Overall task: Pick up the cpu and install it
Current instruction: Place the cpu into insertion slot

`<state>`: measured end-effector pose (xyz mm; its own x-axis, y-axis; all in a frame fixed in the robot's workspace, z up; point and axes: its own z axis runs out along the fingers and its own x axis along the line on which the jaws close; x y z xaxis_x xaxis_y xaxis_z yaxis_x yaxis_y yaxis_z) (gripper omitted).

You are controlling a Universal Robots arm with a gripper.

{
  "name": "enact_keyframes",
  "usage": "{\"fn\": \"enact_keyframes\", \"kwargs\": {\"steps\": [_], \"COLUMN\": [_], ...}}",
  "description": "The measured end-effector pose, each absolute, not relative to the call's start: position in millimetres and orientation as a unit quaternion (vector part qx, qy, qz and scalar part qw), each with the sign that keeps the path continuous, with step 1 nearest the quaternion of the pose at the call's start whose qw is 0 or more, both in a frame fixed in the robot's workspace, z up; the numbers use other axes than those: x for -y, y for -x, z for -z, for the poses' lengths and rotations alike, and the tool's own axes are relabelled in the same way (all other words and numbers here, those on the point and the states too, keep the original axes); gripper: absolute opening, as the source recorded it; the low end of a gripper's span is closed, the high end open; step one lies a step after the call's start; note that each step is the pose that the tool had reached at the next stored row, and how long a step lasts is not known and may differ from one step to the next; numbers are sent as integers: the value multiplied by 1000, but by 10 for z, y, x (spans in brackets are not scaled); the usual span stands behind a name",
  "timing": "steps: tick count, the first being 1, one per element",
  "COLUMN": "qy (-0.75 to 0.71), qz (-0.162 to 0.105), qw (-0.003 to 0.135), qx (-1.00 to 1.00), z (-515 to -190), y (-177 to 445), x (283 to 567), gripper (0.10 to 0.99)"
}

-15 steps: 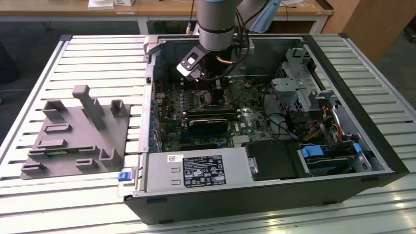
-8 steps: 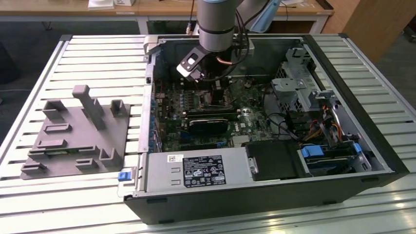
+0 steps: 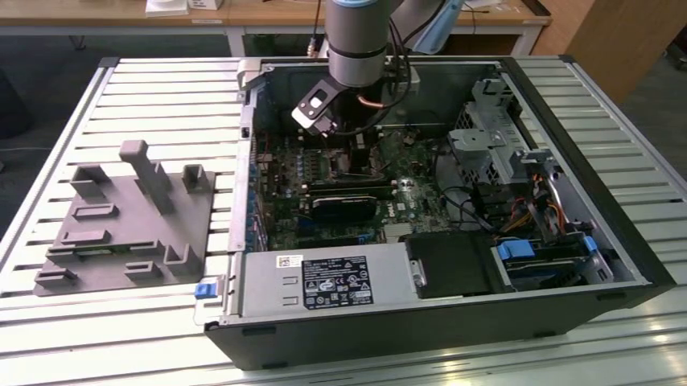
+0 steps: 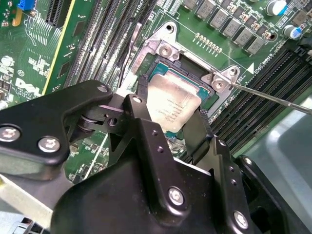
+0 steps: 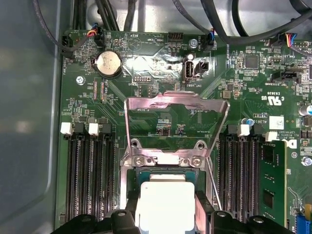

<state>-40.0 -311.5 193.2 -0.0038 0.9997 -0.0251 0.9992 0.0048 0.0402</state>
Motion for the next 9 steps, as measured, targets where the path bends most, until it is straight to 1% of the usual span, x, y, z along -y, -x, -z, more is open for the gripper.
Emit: {"fn": "enact_keyframes", "kwargs": {"steps": [7, 9], "qy": [-705, -705], "qz": [-6, -7], "qw": [23, 23], "qx": [-708, -708], "z": [-1927, -1920], "y": [399, 397], "x": [3113, 3110], "gripper": [533, 545]}}
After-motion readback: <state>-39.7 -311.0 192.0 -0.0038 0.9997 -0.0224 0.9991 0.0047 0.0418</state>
